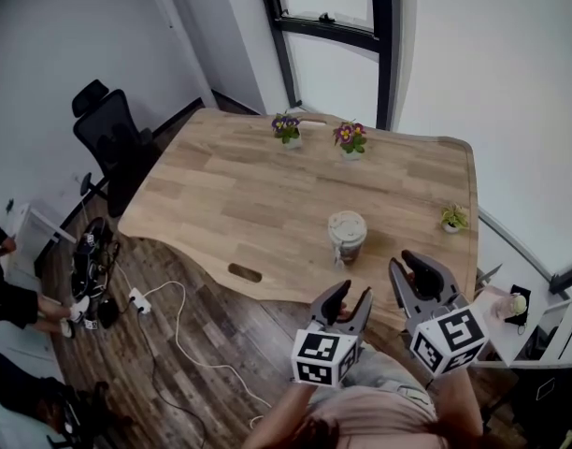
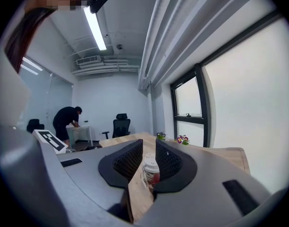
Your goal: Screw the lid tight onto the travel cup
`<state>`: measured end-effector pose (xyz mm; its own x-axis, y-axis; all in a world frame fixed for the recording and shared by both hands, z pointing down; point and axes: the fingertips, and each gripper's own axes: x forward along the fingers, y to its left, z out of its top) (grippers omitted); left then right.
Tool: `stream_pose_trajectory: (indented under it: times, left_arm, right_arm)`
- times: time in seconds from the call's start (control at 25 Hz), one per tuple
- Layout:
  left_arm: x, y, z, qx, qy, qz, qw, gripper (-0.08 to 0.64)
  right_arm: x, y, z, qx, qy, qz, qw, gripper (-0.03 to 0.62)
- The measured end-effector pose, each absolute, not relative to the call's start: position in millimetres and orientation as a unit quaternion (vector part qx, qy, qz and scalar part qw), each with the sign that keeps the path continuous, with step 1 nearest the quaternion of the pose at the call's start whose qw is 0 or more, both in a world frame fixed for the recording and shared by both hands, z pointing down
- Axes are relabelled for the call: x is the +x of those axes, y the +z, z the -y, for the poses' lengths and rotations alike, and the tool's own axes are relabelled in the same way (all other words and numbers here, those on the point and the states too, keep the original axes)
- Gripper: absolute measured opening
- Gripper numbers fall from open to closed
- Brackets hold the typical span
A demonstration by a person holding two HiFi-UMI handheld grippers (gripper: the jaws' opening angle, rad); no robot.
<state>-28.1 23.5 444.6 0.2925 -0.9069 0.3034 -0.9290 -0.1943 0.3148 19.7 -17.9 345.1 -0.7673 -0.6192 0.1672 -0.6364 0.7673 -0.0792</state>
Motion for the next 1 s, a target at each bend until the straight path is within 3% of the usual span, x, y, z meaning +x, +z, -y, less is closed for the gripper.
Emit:
stream_pose_trajectory:
  times: [1.0]
  left_arm:
    - [-43.6,551.6,49.2,0.707,0.057,0.644,0.287,0.220]
  right_arm:
    - [-33.5,419.8,83.4,0.209,0.064,0.962,0.163,0.168]
